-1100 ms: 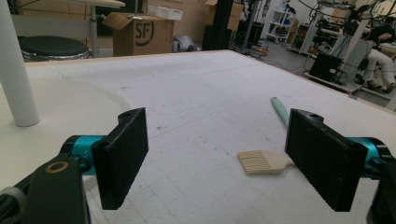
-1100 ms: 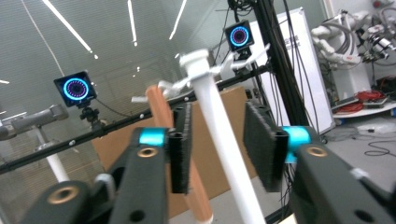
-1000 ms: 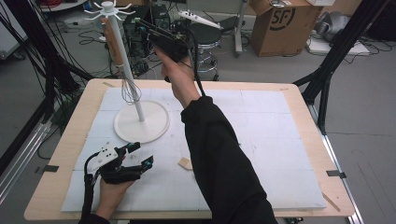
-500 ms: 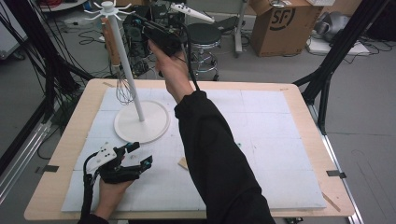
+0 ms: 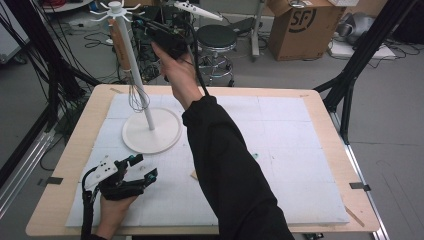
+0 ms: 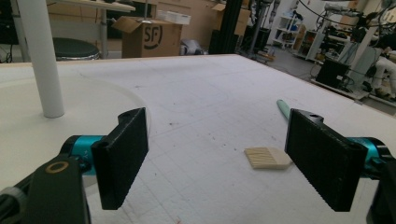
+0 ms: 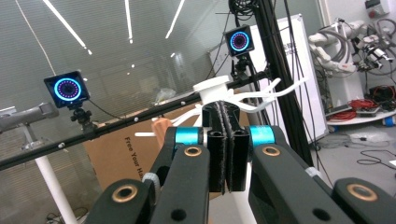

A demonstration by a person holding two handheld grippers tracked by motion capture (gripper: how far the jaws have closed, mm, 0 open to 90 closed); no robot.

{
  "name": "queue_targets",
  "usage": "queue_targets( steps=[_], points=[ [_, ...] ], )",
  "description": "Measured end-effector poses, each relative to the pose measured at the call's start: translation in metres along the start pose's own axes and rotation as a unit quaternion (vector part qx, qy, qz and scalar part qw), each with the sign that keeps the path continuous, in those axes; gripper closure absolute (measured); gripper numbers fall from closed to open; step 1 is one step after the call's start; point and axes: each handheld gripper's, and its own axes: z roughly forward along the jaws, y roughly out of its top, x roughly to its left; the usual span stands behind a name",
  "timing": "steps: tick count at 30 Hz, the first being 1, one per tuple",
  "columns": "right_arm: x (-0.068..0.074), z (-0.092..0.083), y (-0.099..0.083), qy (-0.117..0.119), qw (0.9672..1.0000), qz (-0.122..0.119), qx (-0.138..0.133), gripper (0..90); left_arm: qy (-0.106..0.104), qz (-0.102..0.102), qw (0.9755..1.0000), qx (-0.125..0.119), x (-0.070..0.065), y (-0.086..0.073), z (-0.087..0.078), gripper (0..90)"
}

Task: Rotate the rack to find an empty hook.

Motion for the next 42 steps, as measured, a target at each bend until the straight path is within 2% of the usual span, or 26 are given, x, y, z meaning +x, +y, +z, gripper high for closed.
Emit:
queue_targets(
  steps=[9,18,24,29,36,42],
  points=[
    [0.006,0.004,-0.002,0.015,0.9999,0.001,0.006,89.9,0.000,0.001,1.0000,0.000,0.000,0.000,0.000,22.1],
    [0.012,0.011,-0.007,0.041,0.9990,0.002,0.016,90.0,0.003,-0.001,1.0000,-0.001,0.000,0.000,0.000,22.1],
    [0.011,0.013,-0.010,0.047,0.9986,0.007,0.024,90.0,0.003,-0.001,1.0000,0.000,0.000,0.000,-0.001,22.1],
    [0.009,0.011,-0.012,0.052,0.9983,0.017,0.019,90.0,0.002,-0.001,1.0000,-0.001,-0.001,0.000,-0.001,22.1],
    [0.002,0.005,-0.019,0.041,0.9987,0.020,0.023,90.0,0.004,0.002,1.0000,-0.001,-0.001,0.000,-0.002,22.1],
    [-0.008,-0.006,-0.016,0.014,0.9995,0.027,0.006,90.0,0.003,0.000,1.0000,0.000,-0.002,0.000,-0.001,22.0]
  ],
)
